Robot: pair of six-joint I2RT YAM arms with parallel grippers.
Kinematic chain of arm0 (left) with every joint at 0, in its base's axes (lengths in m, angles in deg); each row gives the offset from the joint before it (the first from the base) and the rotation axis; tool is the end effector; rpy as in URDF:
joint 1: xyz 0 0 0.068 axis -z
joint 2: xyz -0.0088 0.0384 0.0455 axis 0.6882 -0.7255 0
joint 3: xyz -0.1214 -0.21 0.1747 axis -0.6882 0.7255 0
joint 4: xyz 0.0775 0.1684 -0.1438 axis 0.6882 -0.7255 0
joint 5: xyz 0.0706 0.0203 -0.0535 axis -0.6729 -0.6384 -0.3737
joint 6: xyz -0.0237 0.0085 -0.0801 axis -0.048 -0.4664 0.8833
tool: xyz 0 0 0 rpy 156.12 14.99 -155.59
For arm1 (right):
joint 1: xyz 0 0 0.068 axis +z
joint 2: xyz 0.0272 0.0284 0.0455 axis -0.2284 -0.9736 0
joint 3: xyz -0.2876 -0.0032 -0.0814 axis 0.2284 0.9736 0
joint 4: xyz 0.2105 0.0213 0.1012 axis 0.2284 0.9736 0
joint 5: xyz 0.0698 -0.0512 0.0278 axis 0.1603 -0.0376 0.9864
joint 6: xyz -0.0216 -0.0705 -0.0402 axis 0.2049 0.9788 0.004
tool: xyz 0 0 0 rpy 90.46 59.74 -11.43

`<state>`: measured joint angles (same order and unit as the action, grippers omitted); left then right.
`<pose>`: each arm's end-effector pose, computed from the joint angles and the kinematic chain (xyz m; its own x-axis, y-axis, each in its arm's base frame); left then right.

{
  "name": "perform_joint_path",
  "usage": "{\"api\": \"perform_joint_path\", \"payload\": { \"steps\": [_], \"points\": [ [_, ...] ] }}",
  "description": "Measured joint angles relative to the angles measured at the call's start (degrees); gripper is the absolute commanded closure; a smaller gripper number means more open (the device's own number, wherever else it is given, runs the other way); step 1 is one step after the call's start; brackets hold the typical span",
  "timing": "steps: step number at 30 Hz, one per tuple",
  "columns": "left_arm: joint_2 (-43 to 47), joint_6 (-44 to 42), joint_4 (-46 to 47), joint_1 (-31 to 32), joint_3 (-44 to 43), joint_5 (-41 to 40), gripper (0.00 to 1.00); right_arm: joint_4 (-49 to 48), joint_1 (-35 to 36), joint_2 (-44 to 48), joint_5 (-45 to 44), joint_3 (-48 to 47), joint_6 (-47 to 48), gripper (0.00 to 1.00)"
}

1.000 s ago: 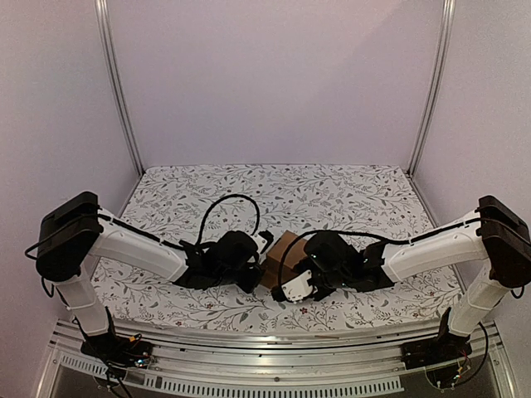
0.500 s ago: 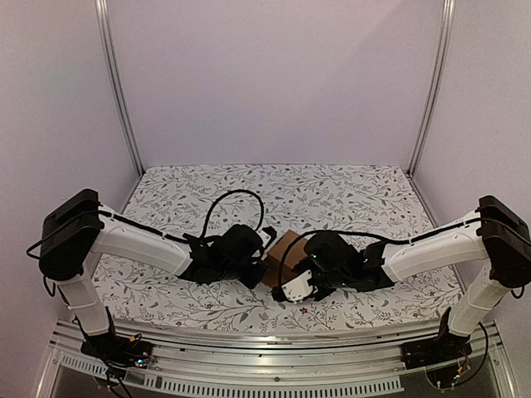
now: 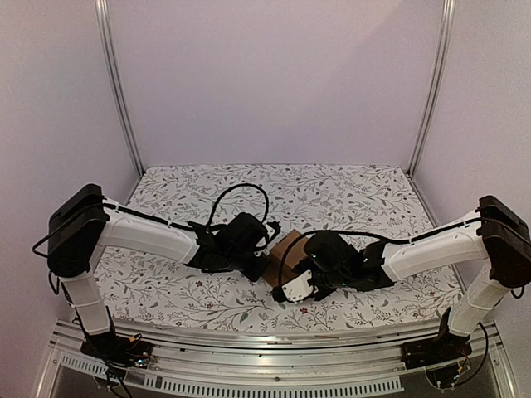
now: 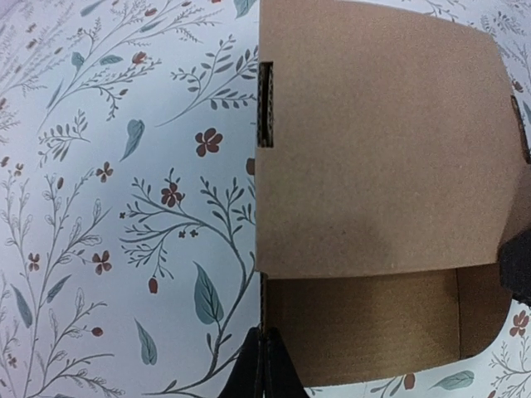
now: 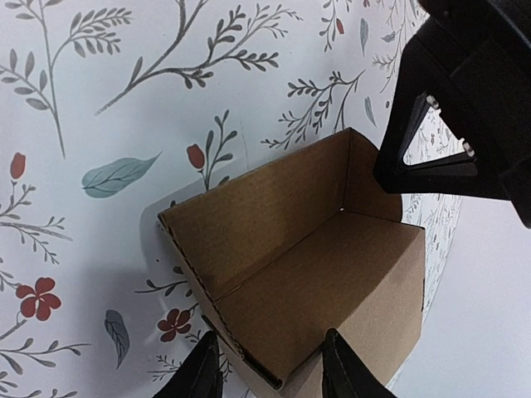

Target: Fold the paper box

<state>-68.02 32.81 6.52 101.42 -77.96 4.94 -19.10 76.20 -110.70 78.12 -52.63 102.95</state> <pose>0.2156 -0.3132 0.1685 -0.5797 0.4983 -0.6447 0.6356 0.7716 0.0249 0.1624 0.2892 0.1778 0.5801 -0.7950 -0.1774 -0.6734 -0.3456 -0.6536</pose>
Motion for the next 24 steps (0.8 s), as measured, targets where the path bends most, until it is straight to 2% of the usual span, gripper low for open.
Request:
{"api": "perform_joint_path", "payload": {
  "steps": [12, 24],
  "points": [
    [-2.54, -1.62, -3.74, -1.62, -4.22, 3.69, 1.00, 1.14, 0.00, -0.13, -0.55, -0.61, -0.15, 0.60],
    [-3.10, -2.84, -5.75, -2.34, -5.77, 5.57, 1.00, 2.62, -0.39, -0.52, -0.50, -1.86, -1.22, 0.66]
  ]
}}
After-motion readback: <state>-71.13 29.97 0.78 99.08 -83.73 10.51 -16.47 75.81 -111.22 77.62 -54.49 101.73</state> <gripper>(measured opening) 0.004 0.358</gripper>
